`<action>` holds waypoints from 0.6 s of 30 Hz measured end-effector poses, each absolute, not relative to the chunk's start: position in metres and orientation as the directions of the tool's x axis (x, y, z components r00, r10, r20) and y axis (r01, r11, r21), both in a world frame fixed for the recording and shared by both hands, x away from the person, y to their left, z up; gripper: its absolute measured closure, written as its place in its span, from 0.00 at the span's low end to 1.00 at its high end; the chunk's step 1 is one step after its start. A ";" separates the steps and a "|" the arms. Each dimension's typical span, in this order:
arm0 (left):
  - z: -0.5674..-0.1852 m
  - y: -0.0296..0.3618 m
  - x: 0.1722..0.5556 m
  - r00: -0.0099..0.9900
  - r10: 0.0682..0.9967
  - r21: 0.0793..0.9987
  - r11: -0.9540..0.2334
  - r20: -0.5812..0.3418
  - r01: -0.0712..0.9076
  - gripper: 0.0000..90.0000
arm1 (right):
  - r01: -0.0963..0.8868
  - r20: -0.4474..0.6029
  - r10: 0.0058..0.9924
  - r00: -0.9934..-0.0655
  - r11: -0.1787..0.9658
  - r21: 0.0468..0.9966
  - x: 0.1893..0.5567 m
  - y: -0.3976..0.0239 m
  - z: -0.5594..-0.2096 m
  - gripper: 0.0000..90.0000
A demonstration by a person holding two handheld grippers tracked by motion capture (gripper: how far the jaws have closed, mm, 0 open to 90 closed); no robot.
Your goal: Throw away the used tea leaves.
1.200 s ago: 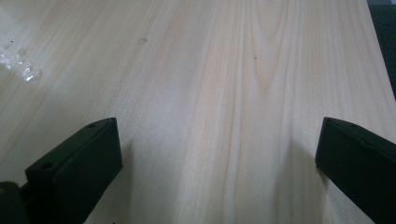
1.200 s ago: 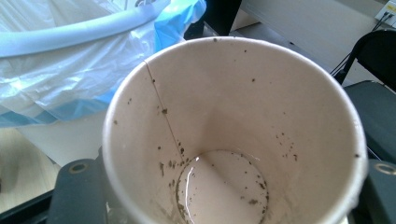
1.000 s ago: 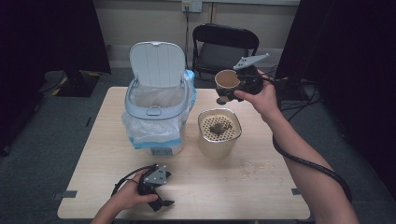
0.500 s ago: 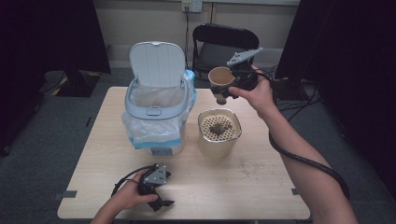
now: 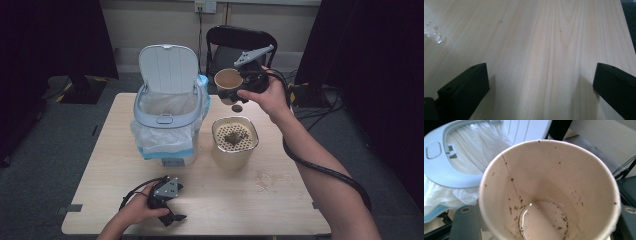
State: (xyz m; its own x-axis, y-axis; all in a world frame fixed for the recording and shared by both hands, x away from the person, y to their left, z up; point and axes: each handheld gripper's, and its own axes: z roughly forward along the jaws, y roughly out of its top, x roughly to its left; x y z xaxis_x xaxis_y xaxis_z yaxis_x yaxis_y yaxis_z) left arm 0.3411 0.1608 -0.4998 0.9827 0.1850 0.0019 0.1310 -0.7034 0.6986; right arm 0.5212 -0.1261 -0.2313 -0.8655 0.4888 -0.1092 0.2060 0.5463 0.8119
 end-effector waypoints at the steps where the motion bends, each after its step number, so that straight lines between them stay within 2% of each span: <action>1: -0.500 0.161 0.341 0.983 0.185 0.698 -0.704 0.002 0.131 0.00 | 0.206 -0.109 0.488 -0.866 0.548 0.811 0.521 -0.125 -0.230 0.30; 18: -0.500 0.160 0.340 0.982 0.188 0.699 -0.699 -0.021 0.149 0.00 | 0.188 -0.096 0.451 -0.887 0.543 0.819 0.520 -0.104 -0.209 0.30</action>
